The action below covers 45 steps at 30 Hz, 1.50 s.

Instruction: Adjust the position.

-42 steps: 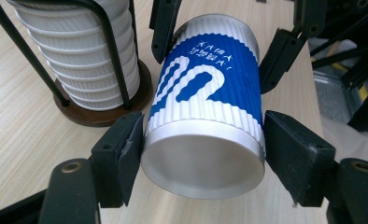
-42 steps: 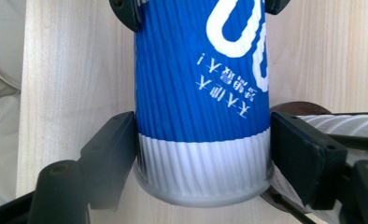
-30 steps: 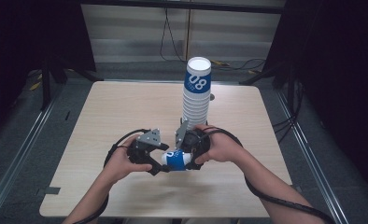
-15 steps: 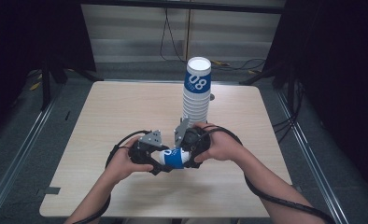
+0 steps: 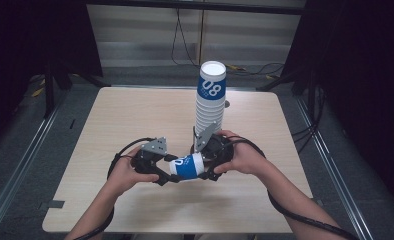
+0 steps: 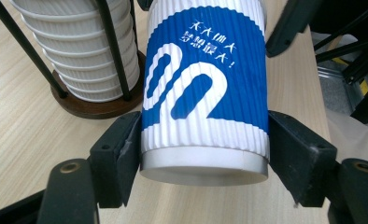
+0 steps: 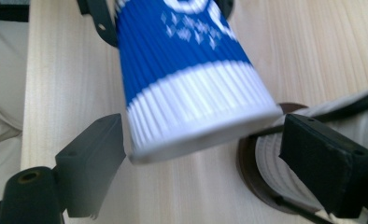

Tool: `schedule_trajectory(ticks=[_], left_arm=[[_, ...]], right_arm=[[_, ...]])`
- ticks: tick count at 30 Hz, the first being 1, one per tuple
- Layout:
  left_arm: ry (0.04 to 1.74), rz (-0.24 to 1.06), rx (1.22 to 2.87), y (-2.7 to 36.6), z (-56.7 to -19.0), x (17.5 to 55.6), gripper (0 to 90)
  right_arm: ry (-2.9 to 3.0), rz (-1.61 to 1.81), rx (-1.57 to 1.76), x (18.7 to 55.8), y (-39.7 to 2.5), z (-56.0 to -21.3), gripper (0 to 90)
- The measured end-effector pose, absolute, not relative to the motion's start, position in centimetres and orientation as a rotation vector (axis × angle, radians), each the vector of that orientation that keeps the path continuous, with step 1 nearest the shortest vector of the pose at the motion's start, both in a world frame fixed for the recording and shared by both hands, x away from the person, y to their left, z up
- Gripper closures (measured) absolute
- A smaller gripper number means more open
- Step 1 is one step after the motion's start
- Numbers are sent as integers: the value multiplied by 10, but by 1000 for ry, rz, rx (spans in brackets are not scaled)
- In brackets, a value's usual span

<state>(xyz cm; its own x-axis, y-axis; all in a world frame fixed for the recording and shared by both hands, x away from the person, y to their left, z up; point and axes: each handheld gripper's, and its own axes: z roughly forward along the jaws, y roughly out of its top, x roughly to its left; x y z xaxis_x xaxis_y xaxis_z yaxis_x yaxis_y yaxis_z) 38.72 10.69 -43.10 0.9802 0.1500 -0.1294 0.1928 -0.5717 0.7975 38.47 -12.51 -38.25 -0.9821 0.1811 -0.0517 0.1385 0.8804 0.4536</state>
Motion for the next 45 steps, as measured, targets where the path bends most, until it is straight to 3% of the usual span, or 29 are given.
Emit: schedule_trajectory(ticks=[17,45], left_arm=[[314,-54,2120,122,-431,391,296],[308,-109,2063,118,-434,388,295]], right_arm=[[2886,938,422,385,-154,-398,134],[2847,1081,445,382,-149,-403,133]])
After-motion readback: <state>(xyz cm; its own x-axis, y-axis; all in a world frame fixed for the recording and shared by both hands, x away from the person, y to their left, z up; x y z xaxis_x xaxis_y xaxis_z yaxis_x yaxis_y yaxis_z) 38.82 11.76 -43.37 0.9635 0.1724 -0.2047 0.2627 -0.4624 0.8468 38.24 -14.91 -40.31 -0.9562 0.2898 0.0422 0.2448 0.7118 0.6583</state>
